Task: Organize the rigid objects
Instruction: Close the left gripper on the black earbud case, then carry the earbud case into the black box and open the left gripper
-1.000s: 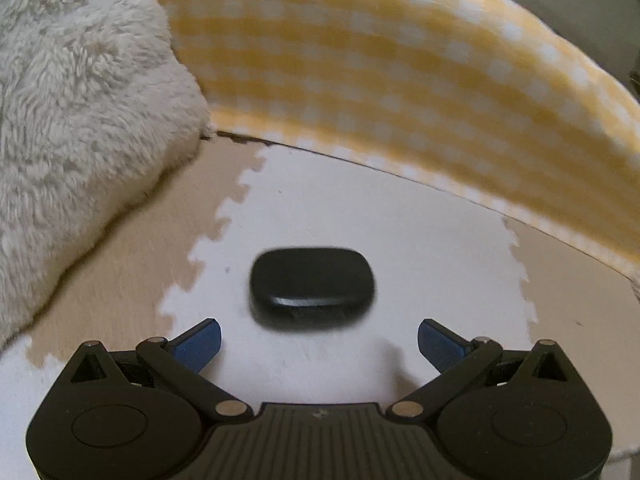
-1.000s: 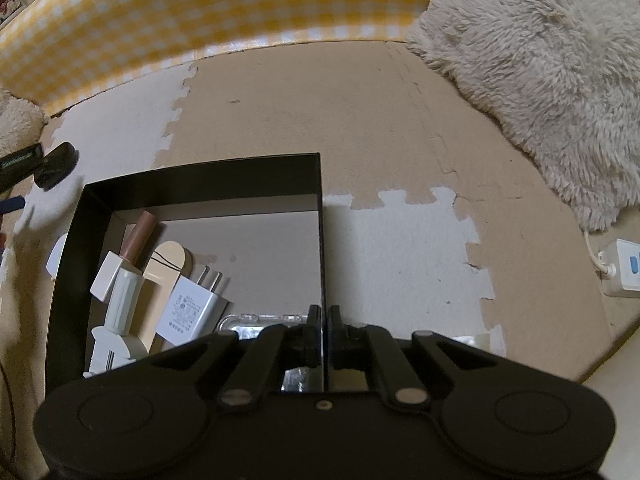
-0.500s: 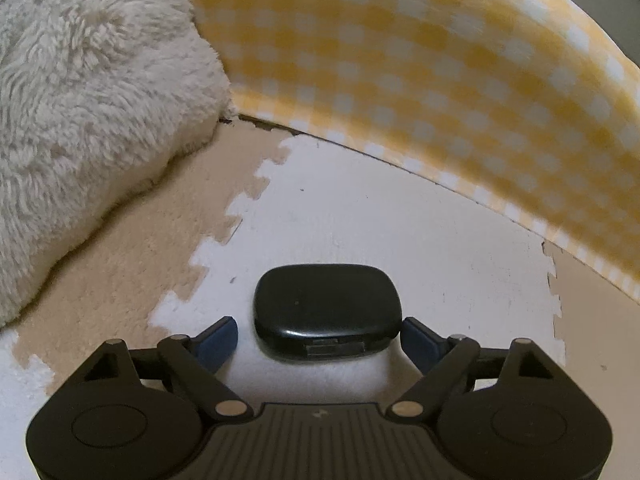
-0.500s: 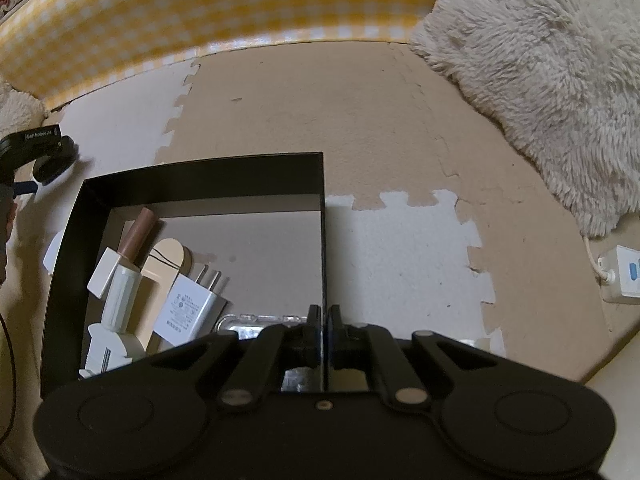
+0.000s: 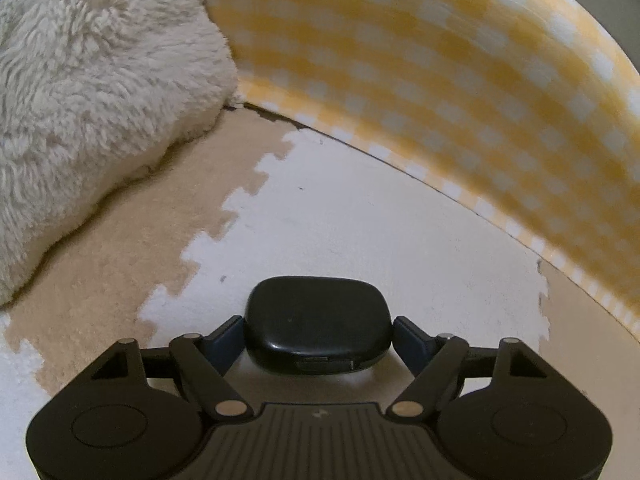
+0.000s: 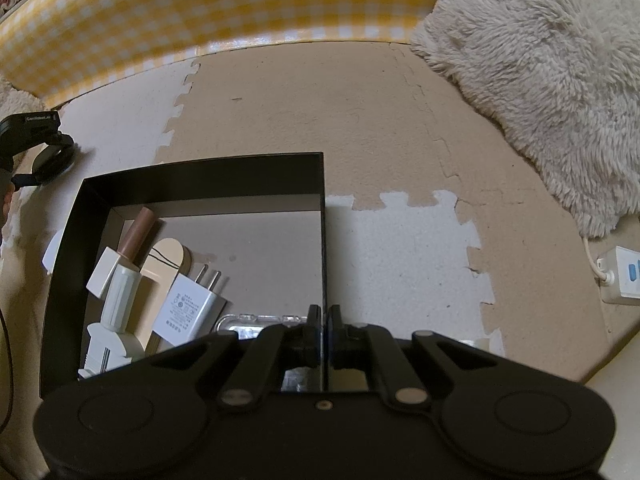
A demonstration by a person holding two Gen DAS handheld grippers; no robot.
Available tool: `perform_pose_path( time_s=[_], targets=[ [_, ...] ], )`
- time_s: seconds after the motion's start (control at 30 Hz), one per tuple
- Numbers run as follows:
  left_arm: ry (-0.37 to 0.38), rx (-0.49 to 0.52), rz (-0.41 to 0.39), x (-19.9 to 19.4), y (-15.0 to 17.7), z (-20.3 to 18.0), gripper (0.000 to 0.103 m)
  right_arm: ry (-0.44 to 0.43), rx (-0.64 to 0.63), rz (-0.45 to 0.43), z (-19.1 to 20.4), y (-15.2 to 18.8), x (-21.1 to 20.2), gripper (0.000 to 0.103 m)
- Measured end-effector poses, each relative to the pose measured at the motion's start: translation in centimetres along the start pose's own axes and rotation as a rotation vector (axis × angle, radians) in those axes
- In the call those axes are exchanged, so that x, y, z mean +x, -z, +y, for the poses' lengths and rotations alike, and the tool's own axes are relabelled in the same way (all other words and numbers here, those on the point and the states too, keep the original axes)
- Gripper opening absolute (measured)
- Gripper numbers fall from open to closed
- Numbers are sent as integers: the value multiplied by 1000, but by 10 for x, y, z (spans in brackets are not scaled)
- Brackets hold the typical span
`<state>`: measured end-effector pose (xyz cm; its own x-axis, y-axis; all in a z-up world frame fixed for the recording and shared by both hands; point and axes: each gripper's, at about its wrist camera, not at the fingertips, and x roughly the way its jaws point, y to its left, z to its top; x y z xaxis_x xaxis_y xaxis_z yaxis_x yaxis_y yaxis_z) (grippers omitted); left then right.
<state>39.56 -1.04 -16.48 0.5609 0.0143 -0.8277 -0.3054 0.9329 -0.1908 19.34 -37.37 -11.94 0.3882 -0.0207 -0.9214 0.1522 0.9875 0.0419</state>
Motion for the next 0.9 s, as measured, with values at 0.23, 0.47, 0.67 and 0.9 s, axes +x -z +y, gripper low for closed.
perform_pose_path(
  time_s=[0.23,0.47,0.67,0.9],
  targets=[
    [80,44,26,-16,19,-9,80,3,0,1,0,1,-1,4],
    [202,112,32,-54,38,-26,80,0,8,6,-1,1,-2,4],
    [305,163,36,-97,51,-44,80,-9,20,10,-2,2,-2,4],
    [430,224,97,-141,77,-74,80,-14,27,12,-3,2,-2,3]
  ],
)
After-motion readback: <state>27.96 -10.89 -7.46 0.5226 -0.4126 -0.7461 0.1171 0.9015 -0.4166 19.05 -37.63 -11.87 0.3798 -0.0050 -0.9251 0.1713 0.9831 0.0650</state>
